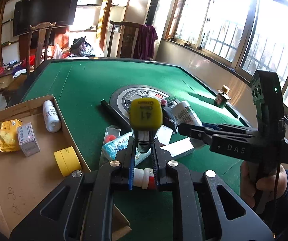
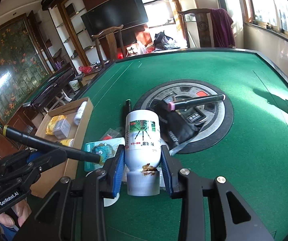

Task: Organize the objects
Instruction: 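Carry the marker and white bottle over the cardboard tray with both tools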

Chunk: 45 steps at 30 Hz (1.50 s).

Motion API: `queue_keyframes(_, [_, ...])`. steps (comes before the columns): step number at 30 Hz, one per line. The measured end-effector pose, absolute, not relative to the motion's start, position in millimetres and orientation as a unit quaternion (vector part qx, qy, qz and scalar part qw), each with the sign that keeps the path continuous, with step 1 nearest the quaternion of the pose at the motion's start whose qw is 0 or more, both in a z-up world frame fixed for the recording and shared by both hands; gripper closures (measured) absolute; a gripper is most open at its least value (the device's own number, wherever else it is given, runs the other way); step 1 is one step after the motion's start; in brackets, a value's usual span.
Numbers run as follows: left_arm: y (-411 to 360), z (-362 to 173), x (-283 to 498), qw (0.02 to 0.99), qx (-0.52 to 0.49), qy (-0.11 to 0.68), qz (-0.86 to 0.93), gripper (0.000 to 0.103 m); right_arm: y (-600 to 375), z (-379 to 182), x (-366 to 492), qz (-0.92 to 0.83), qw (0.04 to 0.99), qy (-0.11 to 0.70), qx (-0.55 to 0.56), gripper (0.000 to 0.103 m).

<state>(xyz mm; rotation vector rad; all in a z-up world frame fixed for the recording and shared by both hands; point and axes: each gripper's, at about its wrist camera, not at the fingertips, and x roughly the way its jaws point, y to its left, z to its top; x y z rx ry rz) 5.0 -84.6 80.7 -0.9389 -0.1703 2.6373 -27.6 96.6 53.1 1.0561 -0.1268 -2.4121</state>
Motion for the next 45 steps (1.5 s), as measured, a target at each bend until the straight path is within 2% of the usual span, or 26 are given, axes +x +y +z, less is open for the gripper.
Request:
queue_keyframes(6, [-99,91,11,0.157,-0.311,-0.076,0.934,0.089,71,54,-16,-0.883,0.263,-0.04,0.386,0.069])
queue_keyframes(18, [-193,123,57,0.089,-0.278,-0.123,0.948,0.089,-6,68,12,-0.865,0.322,-0.011,0.386,0.069])
queue_keyframes(31, [-255,77,69,0.038,-0.352,-0.157,0.922,0.089,-96,44,28,-0.82,0.379,0.05,0.426,0.069])
queue_keyframes(45, [-276,57,48,0.012,-0.39,-0.175,0.904,0.089,-152,28,14,-0.785,0.38,0.096,0.481,0.069])
